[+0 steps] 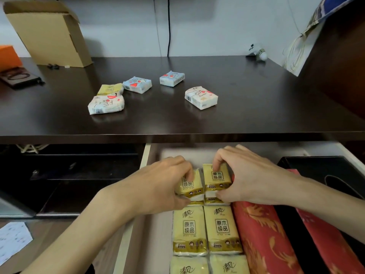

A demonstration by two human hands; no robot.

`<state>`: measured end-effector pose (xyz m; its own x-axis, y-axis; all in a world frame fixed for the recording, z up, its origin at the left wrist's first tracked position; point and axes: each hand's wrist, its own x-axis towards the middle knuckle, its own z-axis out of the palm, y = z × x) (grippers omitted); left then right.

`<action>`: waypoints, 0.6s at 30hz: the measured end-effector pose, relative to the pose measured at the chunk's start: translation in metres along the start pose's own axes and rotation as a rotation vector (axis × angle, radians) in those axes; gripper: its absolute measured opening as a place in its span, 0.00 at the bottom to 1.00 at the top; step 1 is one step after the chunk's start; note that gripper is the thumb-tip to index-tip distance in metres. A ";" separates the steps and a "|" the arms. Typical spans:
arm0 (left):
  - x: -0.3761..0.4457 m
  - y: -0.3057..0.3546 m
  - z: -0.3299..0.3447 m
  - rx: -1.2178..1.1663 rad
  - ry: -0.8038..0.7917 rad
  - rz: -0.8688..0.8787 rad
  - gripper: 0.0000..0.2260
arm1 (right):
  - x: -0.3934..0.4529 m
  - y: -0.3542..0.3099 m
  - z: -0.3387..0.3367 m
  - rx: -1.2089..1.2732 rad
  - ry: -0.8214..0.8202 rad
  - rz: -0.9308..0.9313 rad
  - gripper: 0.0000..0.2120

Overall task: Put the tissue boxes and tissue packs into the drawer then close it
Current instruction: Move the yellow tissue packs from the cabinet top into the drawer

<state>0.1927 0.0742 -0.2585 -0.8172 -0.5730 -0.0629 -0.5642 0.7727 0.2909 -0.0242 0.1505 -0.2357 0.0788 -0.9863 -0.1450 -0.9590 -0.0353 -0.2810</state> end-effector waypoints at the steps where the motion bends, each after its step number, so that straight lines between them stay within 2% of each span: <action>1: 0.000 0.000 0.000 0.004 -0.011 -0.006 0.16 | 0.001 -0.001 -0.001 -0.009 -0.021 0.013 0.22; 11: 0.002 0.004 -0.004 0.035 -0.054 -0.020 0.18 | 0.005 0.002 -0.003 -0.006 -0.109 0.003 0.20; 14: 0.001 0.002 -0.007 0.004 -0.024 -0.017 0.16 | 0.005 0.004 -0.006 0.125 -0.009 -0.009 0.18; 18: -0.005 -0.003 -0.021 -0.048 0.062 0.010 0.12 | 0.007 -0.002 -0.018 0.418 0.211 -0.124 0.04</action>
<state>0.2011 0.0689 -0.2386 -0.8127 -0.5827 -0.0006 -0.5489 0.7651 0.3366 -0.0263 0.1406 -0.2187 0.0871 -0.9914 0.0975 -0.7511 -0.1296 -0.6473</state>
